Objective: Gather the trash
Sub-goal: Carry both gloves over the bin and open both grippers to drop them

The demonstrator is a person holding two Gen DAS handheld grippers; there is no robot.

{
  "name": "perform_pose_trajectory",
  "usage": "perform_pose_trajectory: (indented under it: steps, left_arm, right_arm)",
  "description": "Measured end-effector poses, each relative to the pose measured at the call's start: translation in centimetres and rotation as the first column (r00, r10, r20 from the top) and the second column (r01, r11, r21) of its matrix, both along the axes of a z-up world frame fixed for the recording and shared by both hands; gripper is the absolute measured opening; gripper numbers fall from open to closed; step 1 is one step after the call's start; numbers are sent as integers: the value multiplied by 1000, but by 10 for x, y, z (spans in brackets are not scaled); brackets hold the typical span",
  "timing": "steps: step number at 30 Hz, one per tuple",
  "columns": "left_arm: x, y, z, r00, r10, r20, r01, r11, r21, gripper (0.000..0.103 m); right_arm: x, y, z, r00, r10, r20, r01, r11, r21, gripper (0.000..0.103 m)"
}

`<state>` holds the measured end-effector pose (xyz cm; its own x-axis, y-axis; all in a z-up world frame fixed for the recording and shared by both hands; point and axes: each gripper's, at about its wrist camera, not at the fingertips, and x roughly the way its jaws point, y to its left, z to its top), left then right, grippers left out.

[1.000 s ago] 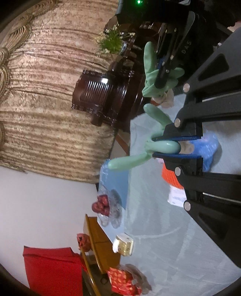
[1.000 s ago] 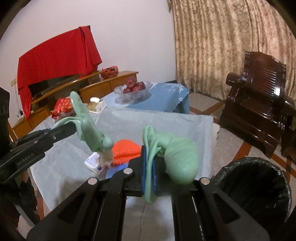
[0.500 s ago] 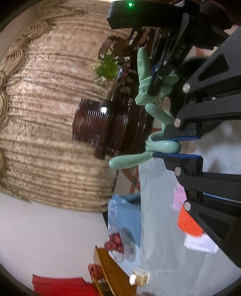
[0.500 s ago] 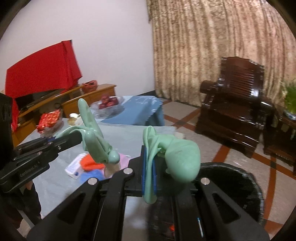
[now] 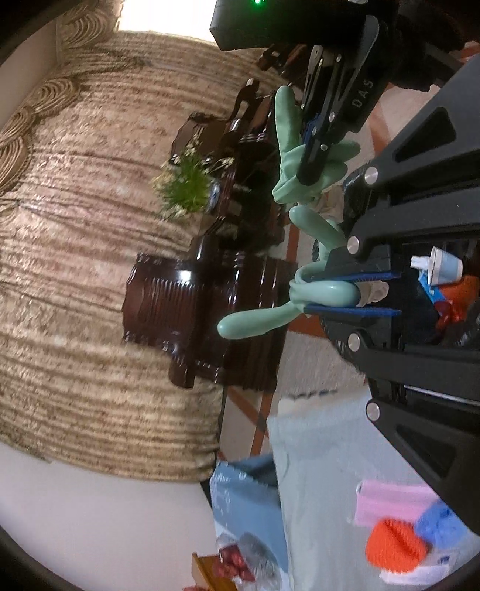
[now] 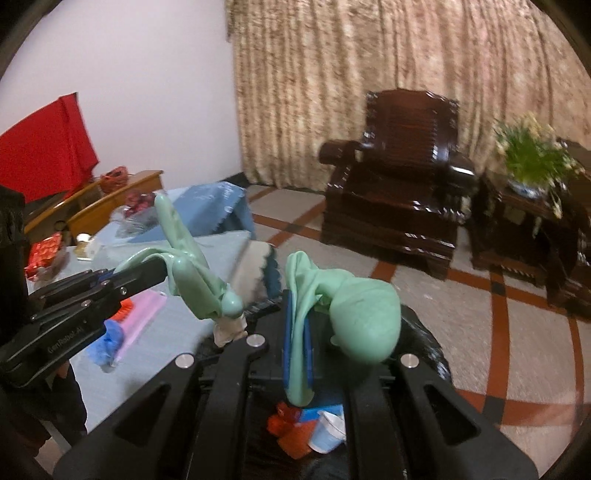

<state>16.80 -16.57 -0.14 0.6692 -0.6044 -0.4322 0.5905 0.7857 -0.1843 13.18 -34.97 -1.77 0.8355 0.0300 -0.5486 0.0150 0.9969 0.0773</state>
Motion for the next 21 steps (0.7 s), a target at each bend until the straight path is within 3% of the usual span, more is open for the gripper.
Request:
perform_pose_trajectory:
  steps: [10, 13, 14, 16, 18, 20, 21]
  left_arm:
    - [5, -37, -33, 997, -55, -58, 59, 997, 56, 12]
    - [4, -35, -38, 996, -47, -74, 52, 997, 62, 20]
    - [4, -37, -38, 996, -43, -77, 48, 997, 63, 33]
    - [4, -33, -38, 997, -35, -73, 39, 997, 62, 48]
    - [4, -29, -38, 997, -26, -69, 31, 997, 65, 51]
    - [5, -26, -37, 997, -16, -71, 21, 998, 67, 57]
    - [5, -24, -37, 997, -10, -72, 15, 998, 66, 58]
  right_arm:
    - [1, -32, -44, 994, -68, -90, 71, 997, 25, 8]
    - [-1, -33, -51, 990, -88, -113, 90, 996, 20, 22]
    - [-1, -34, -53, 989, -91, -117, 94, 995, 24, 28]
    - [-3, -33, -56, 986, -103, -129, 108, 994, 29, 39]
    - [-5, -33, -58, 985, -110, -134, 115, 993, 33, 48]
    - [-4, -33, -59, 983, -107, -149, 115, 992, 46, 69]
    - [-5, -32, -61, 981, -110, -161, 121, 991, 59, 71]
